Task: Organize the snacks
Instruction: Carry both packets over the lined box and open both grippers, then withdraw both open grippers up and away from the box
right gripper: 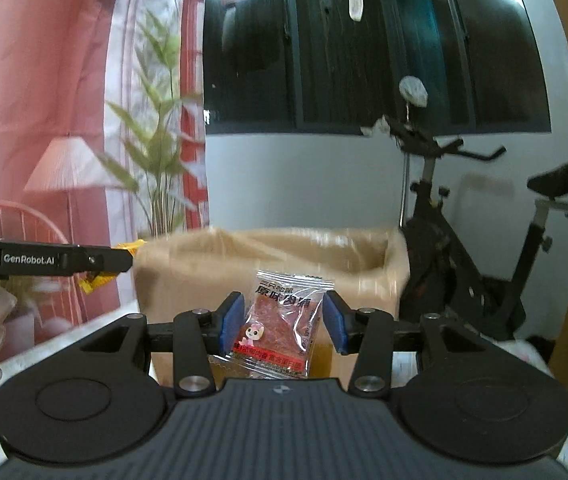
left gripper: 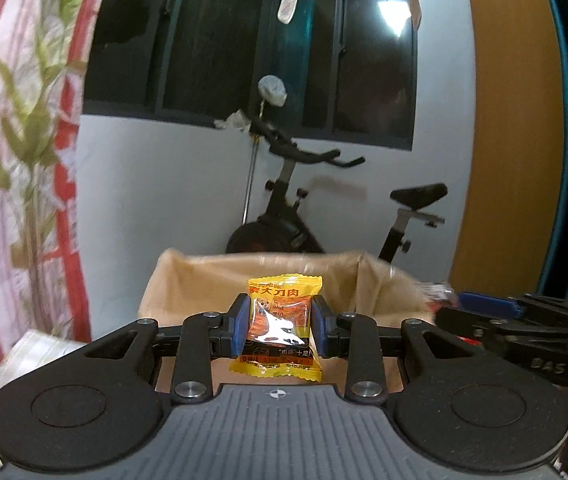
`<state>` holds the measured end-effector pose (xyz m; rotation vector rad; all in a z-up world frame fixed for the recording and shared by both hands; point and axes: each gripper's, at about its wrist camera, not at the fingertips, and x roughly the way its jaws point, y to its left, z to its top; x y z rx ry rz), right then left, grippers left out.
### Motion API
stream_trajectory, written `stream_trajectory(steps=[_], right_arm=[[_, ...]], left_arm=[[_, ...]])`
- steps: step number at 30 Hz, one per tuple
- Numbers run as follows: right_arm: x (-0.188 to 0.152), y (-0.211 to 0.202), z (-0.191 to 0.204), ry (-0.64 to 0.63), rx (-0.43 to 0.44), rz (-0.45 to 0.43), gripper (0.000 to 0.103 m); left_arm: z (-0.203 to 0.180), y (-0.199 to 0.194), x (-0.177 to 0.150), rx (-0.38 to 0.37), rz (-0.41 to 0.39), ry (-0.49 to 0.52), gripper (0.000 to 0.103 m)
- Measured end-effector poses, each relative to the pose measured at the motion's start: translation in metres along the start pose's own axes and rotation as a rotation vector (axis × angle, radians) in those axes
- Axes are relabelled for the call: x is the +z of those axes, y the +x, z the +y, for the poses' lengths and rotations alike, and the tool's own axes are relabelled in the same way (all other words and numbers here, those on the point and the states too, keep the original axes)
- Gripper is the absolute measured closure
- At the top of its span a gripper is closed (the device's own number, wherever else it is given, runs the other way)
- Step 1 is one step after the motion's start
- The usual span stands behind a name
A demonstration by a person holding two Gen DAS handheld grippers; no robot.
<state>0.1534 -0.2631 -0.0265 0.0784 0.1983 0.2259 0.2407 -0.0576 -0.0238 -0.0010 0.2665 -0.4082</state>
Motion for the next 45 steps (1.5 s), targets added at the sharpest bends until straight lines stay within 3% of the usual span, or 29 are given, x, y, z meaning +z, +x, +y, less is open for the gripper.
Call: stream_trajectory(steps=[4, 9, 16, 18, 20, 23, 25, 29, 33, 38, 45], right_arm=[[0.03, 0.037, -0.008, -0.065, 0.016, -0.02, 0.057], [0.052, 0.091, -0.026, -0.065, 0.003, 0.058, 0.057], [0.048, 0.136, -0.037, -0.057, -0.039, 0.207, 0.057], [0.044, 0.141, -0.038, -0.056, -0.044, 0.239, 0.056], [0.041, 0.141, -0.038, -0.071, -0.044, 0.257, 0.054], [0.039, 0.138, -0.037, -0.072, -0.05, 0.267, 0.046], [0.04, 0.135, -0.037, -0.053, -0.056, 0.264, 0.039], [0.048, 0.123, -0.035, -0.019, -0.063, 0.243, 0.024], [0.058, 0.107, -0.028, -0.016, -0.066, 0.224, 0.016], [0.067, 0.08, -0.017, 0.004, -0.067, 0.2, 0.01], [0.075, 0.033, 0.001, 0.02, -0.113, 0.153, 0.006]], left_arm=[[0.001, 0.039, 0.023, -0.011, 0.022, 0.022, 0.069], [0.006, 0.087, 0.033, 0.014, 0.075, 0.065, 0.069], [0.011, 0.122, 0.022, 0.069, 0.19, 0.048, 0.067], [0.015, 0.119, 0.021, 0.06, 0.203, 0.041, 0.054], [0.016, 0.113, 0.02, 0.069, 0.196, 0.051, 0.035], [0.017, 0.104, 0.026, 0.088, 0.183, 0.053, 0.019], [0.017, 0.095, 0.03, 0.105, 0.173, 0.044, 0.014], [0.013, 0.074, 0.039, 0.132, 0.139, 0.068, 0.009], [0.004, 0.052, 0.047, 0.198, 0.104, 0.106, 0.007], [-0.008, 0.02, 0.051, 0.255, 0.08, 0.143, 0.006], [-0.014, -0.034, 0.054, 0.233, 0.072, 0.099, 0.006]])
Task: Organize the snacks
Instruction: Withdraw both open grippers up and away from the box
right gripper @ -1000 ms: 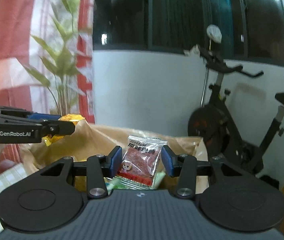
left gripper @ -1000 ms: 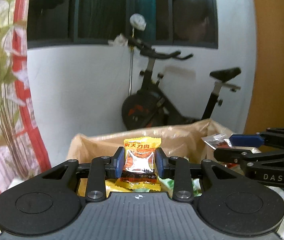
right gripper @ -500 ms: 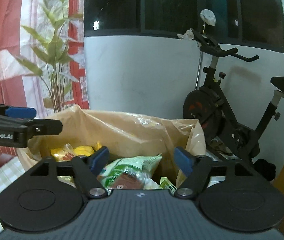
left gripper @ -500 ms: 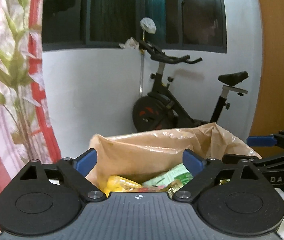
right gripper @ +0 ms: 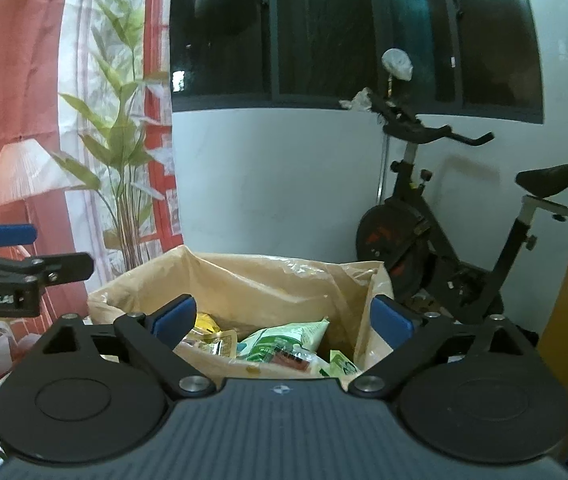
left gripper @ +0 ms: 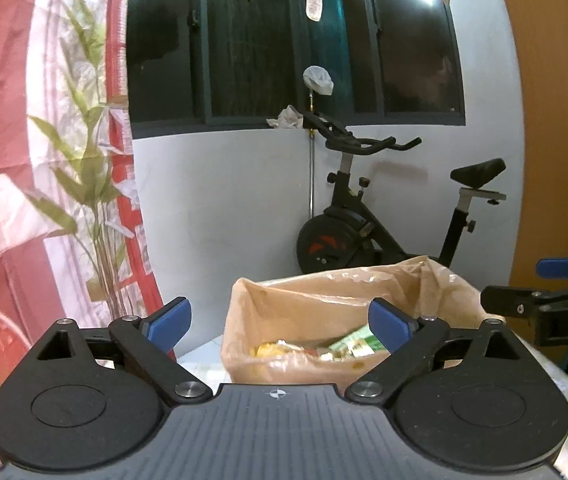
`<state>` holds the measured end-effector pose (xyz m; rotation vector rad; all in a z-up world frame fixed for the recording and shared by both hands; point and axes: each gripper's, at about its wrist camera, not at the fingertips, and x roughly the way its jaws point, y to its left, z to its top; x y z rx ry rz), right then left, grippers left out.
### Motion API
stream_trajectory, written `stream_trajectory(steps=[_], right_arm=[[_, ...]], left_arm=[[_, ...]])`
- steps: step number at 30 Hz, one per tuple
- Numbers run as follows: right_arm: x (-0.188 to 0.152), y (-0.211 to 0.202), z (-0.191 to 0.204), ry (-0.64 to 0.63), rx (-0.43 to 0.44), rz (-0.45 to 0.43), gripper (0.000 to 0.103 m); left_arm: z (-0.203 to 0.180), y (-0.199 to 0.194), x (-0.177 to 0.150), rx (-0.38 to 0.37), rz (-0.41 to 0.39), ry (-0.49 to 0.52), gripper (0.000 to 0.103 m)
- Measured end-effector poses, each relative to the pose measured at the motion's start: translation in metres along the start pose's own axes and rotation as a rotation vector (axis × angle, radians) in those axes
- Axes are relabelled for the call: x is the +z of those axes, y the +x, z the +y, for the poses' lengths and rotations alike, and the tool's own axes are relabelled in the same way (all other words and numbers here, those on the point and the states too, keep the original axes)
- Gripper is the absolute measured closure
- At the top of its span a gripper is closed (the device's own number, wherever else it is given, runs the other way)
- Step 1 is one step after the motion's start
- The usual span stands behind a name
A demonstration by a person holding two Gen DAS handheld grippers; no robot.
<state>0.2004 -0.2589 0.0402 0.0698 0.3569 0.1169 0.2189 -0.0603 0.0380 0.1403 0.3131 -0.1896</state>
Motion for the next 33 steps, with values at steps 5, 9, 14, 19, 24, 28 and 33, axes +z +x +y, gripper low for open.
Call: stream_trajectory(steps=[5, 9, 14, 19, 24, 28, 33], right_arm=[[-0.002, -0.043, 0.006, 0.034, -0.004, -0.037, 0.0], [-0.006, -0.073, 0.019, 0.022, -0.01, -0.044, 0.0], [-0.014, -0.105, 0.034, 0.028, 0.008, -0.058, 0.0], [-0.022, -0.131, 0.045, 0.042, 0.015, -0.072, 0.0], [-0.027, -0.145, 0.052, 0.052, 0.018, -0.077, 0.0], [-0.029, -0.151, 0.055, 0.051, 0.019, -0.08, 0.0], [-0.03, -0.151, 0.059, 0.047, 0.015, -0.074, 0.0]], left_arm=[[-0.001, -0.042, -0.002, 0.049, -0.021, -0.023, 0.006], [-0.004, -0.074, -0.004, 0.065, -0.025, -0.041, 0.006], [-0.004, -0.106, -0.007, 0.095, -0.035, -0.043, 0.006], [-0.004, -0.129, -0.012, 0.117, -0.059, -0.03, 0.006], [-0.003, -0.141, -0.015, 0.13, -0.073, -0.03, 0.006], [0.001, -0.145, -0.017, 0.136, -0.074, -0.044, 0.006], [0.004, -0.149, -0.02, 0.145, -0.074, -0.059, 0.006]])
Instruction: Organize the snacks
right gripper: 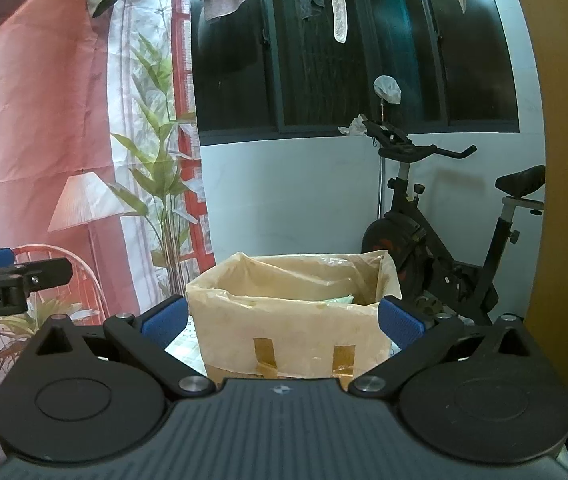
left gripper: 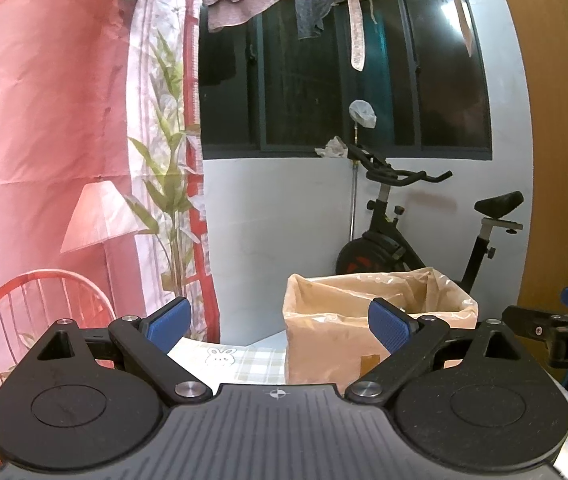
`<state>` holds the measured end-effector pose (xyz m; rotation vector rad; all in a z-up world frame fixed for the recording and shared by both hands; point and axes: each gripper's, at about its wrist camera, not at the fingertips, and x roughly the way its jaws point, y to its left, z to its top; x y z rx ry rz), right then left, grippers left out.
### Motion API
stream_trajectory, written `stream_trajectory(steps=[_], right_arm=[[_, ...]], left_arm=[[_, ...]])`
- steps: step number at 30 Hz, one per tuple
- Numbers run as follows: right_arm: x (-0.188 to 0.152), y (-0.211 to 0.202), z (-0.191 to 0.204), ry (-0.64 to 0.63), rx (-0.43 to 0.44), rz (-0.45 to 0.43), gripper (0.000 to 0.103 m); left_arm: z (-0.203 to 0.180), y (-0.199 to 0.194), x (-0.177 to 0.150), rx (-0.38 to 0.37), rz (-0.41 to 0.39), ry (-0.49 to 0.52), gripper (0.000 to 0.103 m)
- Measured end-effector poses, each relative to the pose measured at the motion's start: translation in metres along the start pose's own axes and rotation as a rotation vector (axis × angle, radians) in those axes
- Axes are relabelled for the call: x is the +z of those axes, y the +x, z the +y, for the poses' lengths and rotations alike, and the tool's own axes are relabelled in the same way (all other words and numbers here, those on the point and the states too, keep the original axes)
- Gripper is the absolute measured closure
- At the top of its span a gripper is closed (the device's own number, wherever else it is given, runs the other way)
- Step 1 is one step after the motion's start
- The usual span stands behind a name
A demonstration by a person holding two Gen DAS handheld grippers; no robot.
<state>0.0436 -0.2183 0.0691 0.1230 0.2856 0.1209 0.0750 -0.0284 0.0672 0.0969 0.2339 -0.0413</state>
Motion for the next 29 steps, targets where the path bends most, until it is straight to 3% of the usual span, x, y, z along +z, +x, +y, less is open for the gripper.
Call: stream_trajectory(steps=[29], right_arm=[[-0.0023, -0.0016, 0.0015, 0.002, 0.004, 0.002, 0.0]], left_arm=[[0.0016, -0.0051, -0.0021, -0.007, 0.005, -0.025, 0.006]])
